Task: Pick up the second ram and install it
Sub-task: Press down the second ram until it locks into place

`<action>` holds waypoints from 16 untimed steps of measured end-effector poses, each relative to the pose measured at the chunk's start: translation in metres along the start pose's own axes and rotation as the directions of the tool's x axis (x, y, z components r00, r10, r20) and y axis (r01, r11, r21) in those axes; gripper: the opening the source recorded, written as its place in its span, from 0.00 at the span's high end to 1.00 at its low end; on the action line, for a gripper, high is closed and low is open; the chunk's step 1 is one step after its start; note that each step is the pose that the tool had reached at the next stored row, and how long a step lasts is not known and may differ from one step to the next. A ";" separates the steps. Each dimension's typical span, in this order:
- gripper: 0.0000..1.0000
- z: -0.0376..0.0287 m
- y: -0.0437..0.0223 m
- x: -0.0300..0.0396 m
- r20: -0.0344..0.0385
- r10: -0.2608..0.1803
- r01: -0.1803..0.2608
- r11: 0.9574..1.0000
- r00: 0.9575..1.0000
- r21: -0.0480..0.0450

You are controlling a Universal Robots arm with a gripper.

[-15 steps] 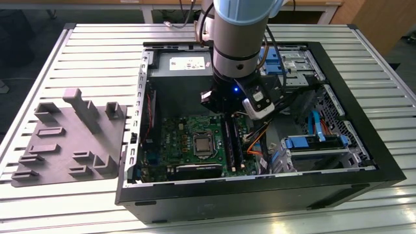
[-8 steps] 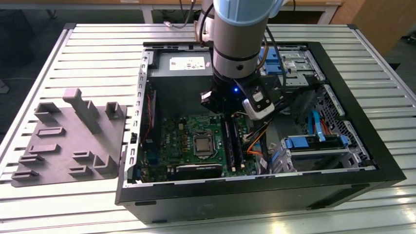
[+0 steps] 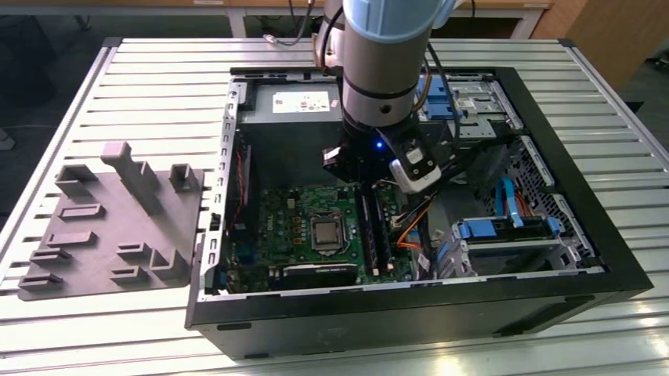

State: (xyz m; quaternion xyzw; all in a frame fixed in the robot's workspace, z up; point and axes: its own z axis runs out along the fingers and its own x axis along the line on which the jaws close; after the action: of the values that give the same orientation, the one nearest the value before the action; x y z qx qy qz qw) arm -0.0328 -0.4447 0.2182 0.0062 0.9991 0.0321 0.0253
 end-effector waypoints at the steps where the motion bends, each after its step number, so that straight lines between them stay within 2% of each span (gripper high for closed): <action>1: 0.89 0.0005 -0.0001 0.0000 0.000 0.000 0.000 1.000 1.000 0.000; 16: 0.89 0.0018 -0.0001 0.0001 0.000 0.000 0.000 1.000 1.000 0.000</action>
State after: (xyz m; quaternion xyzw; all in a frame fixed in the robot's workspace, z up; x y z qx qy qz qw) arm -0.0328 -0.4447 0.2164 0.0062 0.9991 0.0323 0.0254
